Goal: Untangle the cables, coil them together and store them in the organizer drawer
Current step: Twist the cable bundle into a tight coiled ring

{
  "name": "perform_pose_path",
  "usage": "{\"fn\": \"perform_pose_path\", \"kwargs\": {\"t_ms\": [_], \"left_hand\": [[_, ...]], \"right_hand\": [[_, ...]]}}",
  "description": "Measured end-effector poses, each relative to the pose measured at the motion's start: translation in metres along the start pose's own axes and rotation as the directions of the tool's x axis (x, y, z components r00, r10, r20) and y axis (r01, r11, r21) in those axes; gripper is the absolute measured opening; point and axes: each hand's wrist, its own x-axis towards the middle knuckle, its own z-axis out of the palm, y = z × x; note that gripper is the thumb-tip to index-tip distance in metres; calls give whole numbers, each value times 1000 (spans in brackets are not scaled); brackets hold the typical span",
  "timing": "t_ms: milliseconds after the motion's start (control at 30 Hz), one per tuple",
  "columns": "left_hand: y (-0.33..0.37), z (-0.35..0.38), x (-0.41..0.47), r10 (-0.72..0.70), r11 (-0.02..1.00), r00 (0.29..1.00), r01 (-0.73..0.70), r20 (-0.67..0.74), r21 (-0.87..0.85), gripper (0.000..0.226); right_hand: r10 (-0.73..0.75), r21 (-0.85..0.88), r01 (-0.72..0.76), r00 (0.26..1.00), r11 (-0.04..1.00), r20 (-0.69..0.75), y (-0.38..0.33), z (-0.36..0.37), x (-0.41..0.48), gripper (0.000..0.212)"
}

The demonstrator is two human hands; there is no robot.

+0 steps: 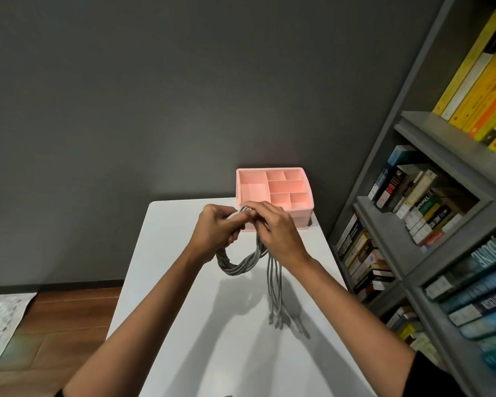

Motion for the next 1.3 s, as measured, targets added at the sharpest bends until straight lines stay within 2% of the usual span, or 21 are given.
{"fn": "perform_pose_path", "kwargs": {"t_ms": [67,167,233,333,433,500,667,733,833,933,1033,1100,1167,1300], "left_hand": [[2,-6,-2,15,999,999,-16,29,36,39],[6,-18,-4,40,993,993,-52,109,107,39],[12,-25,-5,69,982,982,-98,176,162,44],[23,-29,-8,107,974,964,-150,243,167,65],[32,-29,-10,60,983,961,-104,269,149,86],[34,-29,-11,33,985,957,-80,287,154,90],[34,-29,-10,-74,971,923,-19,378,237,83],[32,-29,-9,-139,947,893,-6,427,321,71],[27,-27,-7,-177,889,881,-47,438,455,48],[24,-23,-7,-105,901,889,-104,445,420,37],[21,-20,-8,8,890,911,-193,412,412,30],[16,-18,-7,90,871,930,-246,356,424,26],[11,-18,-5,130,867,944,-256,304,427,22],[5,-22,1,184,863,962,-257,201,435,24]], "right_hand": [[-13,25,12,999,1000,42,-1,-3,2,28],[66,163,-112,961,980,269,-3,-14,9,21],[119,259,-245,899,934,422,-6,-24,15,14],[100,377,-397,788,836,608,-13,-39,21,7],[68,432,-511,700,743,711,-16,-50,25,12],[66,429,-562,656,708,752,-16,-54,26,15],[114,389,-595,635,703,764,-18,-55,27,16],[129,359,-601,617,714,776,-18,-51,26,14],[177,336,-656,586,675,790,-13,-46,25,11],[198,324,-707,549,629,812,-7,-39,25,35],[232,323,-748,531,579,815,-1,-34,22,42],[285,347,-767,554,540,782,2,-32,20,46],[350,336,-754,587,564,730,1,-29,17,51],[407,277,-680,662,678,629,1,-18,5,62]]}}
